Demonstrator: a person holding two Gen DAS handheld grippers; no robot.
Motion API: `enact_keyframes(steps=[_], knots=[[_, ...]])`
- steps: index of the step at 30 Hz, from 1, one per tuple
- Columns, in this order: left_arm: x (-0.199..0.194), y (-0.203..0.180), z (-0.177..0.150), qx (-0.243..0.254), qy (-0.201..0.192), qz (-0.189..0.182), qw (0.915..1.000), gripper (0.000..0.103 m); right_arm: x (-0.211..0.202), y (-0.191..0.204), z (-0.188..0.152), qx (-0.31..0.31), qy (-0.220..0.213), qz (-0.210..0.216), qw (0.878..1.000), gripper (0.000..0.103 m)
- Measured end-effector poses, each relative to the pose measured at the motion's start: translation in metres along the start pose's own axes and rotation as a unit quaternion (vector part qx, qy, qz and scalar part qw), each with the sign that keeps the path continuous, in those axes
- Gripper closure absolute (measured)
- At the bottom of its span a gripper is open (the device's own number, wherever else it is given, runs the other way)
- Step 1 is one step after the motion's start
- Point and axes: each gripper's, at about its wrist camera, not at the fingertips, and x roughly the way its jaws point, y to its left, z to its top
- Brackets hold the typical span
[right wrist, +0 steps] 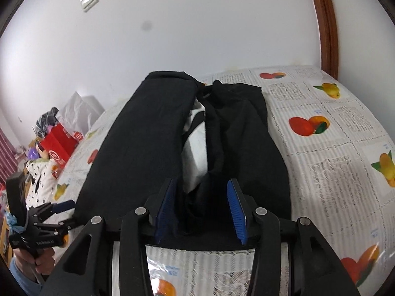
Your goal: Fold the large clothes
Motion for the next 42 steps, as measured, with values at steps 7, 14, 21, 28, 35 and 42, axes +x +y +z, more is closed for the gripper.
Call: enact_keyframes(steps=[7, 14, 21, 28, 35, 42], knots=[[-0.002, -0.002, 0.000, -0.002, 0.000, 0.000, 1.0000, 0.027, 0.000, -0.003, -0.007, 0.000, 0.017, 0.004, 1.000, 0.056], [-0.002, -0.002, -0.001, -0.011, 0.001, -0.007, 0.9999, 0.027, -0.001, 0.001, -0.008, -0.007, 0.021, 0.003, 1.000, 0.055], [0.003, -0.006, 0.001, -0.012, 0.003, -0.019, 0.9997, 0.027, 0.007, 0.004, -0.005, 0.001, 0.026, 0.013, 1.000, 0.055], [0.016, -0.015, 0.002, -0.001, 0.012, -0.012, 0.9999, 0.027, 0.022, 0.010, -0.002, 0.008, 0.034, 0.014, 0.999, 0.055], [0.020, -0.017, 0.003, 0.014, 0.013, 0.009, 0.9998, 0.027, 0.032, 0.017, 0.000, 0.002, 0.042, 0.005, 0.999, 0.055], [0.023, -0.023, 0.002, 0.029, 0.011, 0.036, 0.9989, 0.025, 0.042, 0.025, 0.001, -0.007, 0.051, -0.014, 0.999, 0.063]])
